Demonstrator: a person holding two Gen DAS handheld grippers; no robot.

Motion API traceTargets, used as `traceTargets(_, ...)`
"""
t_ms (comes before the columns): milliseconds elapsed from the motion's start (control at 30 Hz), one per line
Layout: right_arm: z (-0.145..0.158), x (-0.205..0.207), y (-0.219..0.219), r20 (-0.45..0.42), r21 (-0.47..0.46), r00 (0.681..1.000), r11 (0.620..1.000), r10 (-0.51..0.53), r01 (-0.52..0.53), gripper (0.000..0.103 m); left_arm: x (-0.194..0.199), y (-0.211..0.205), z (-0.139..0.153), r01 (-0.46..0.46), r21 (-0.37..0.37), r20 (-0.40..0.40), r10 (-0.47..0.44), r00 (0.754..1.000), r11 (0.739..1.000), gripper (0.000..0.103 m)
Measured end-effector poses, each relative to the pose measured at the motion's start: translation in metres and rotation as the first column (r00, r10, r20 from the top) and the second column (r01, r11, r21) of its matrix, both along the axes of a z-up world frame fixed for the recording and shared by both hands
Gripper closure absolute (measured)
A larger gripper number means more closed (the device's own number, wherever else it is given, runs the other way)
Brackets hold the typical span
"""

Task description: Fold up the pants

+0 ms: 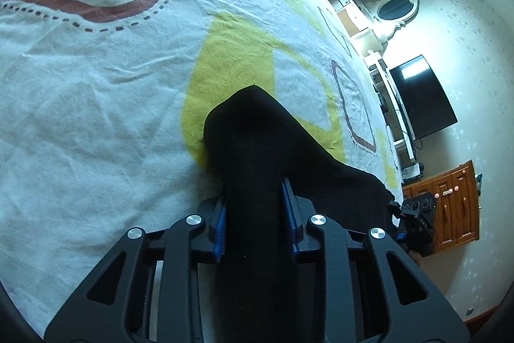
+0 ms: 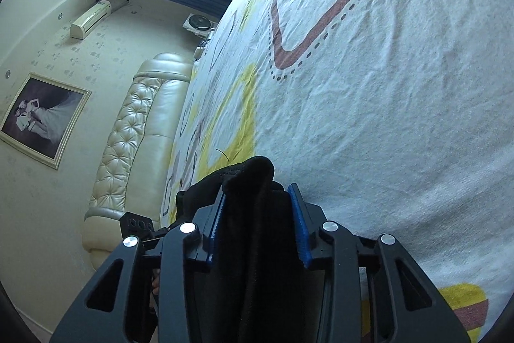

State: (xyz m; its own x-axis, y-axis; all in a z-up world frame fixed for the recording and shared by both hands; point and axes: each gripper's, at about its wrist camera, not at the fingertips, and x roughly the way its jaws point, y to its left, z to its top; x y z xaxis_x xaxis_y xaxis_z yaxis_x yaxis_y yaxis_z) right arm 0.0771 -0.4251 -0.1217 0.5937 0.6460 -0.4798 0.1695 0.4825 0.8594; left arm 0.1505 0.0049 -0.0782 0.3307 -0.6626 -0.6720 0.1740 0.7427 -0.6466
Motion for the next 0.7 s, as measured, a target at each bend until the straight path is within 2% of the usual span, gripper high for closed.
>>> traceTargets(100, 0.000, 0.005, 0.001, 0.007, 0.005, 1.000, 1.000, -0.011, 0.011, 0.066, 0.003, -0.004, 0.008, 0.006, 0.049, 0.031, -0.008, 0.999, 0.999, 0.079)
traceTargets(300, -0.001, 0.021, 0.012, 0.015, 0.016, 1.000, 1.000, -0.013, 0.012, 0.066, 0.010, 0.007, 0.013, -0.024, 0.072, 0.039, 0.021, 0.999, 0.997, 0.080)
traceTargets(700, -0.007, 0.069, 0.033, 0.024, 0.040, 1.000, 0.999, -0.002, 0.001, 0.066, 0.056, 0.027, 0.014, -0.092, 0.098, 0.030, 0.089, 0.996, 0.991, 0.080)
